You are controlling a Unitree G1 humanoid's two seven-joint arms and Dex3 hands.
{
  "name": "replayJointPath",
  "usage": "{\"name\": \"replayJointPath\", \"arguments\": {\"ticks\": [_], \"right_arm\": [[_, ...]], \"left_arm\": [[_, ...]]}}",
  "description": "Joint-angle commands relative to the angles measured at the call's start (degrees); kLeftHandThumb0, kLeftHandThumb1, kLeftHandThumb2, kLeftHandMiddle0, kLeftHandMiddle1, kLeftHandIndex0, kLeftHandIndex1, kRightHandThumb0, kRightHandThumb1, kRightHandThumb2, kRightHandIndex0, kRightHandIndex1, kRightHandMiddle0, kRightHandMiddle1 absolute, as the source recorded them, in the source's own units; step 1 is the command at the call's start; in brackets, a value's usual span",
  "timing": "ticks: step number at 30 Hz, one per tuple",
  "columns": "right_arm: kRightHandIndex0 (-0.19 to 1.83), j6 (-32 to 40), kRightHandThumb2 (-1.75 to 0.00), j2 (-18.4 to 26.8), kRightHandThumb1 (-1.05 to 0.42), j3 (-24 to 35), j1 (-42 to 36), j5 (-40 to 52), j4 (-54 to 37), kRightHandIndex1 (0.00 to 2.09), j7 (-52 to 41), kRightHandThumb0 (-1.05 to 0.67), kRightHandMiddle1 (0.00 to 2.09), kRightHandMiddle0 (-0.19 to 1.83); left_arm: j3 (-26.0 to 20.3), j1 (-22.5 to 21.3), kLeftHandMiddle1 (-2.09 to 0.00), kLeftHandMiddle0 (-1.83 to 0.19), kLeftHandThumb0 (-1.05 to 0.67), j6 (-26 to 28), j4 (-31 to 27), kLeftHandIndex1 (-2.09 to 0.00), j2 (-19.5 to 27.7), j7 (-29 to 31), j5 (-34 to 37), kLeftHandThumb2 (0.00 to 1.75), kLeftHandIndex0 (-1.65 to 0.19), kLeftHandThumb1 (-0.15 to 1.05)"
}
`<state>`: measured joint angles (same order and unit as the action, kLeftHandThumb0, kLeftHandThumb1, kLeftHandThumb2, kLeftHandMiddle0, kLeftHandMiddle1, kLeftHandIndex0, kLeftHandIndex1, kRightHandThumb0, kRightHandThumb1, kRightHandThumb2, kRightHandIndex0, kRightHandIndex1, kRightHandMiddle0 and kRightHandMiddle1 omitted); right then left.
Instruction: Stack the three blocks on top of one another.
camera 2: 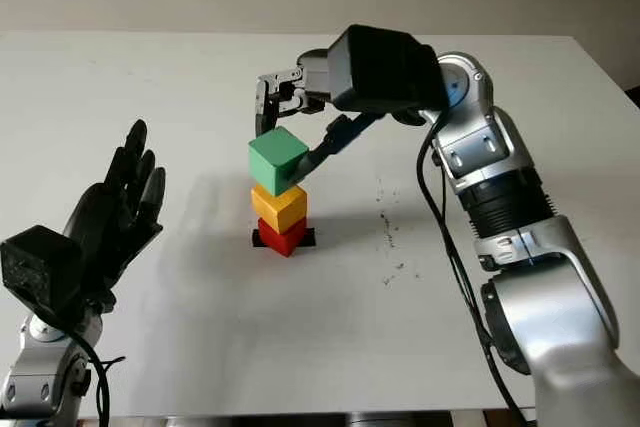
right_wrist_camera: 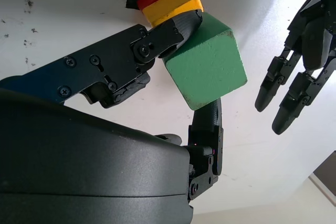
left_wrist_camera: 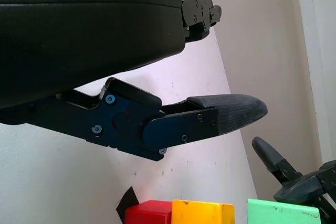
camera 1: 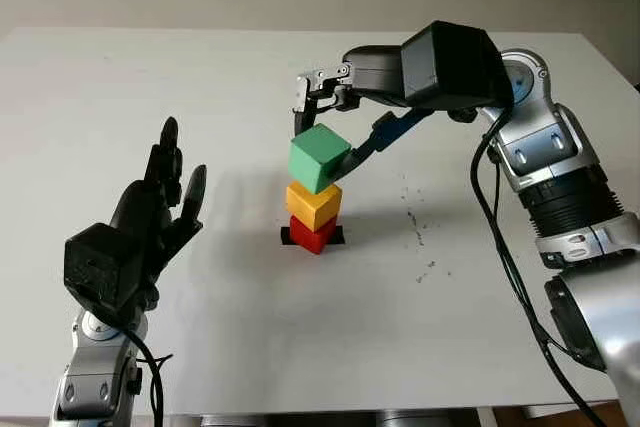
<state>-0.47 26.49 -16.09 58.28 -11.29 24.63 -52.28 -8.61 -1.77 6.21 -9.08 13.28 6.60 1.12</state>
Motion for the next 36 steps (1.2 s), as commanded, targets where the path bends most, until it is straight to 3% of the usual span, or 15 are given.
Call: {"name": "replayJointPath", "arguments": {"ticks": [1, 36], "right_arm": [[0.3, -0.57, -0.05, -0.17, -0.97, 0.07, 0.0, 0.24, 0.48, 0.06, 0.21, -0.44, 1.62, 0.25], [0.3, -3.38, -0.05, -1.53, -0.96, -1.3, -2.47, -0.94, 3.64, 0.05, 1.24, -0.47, 1.6, 0.27]], "left_arm": [[-0.14, 0.44, -0.05, 0.13, -0.77, -0.64, -0.19, -0.05, 0.01, 0.0, 0.13, 0.59, 0.12, 1.05], [-0.03, 0.98, -0.06, 0.12, -0.78, -0.93, -0.46, -0.06, -0.04, -0.66, -0.62, 0.59, 0.11, 1.05]]}}
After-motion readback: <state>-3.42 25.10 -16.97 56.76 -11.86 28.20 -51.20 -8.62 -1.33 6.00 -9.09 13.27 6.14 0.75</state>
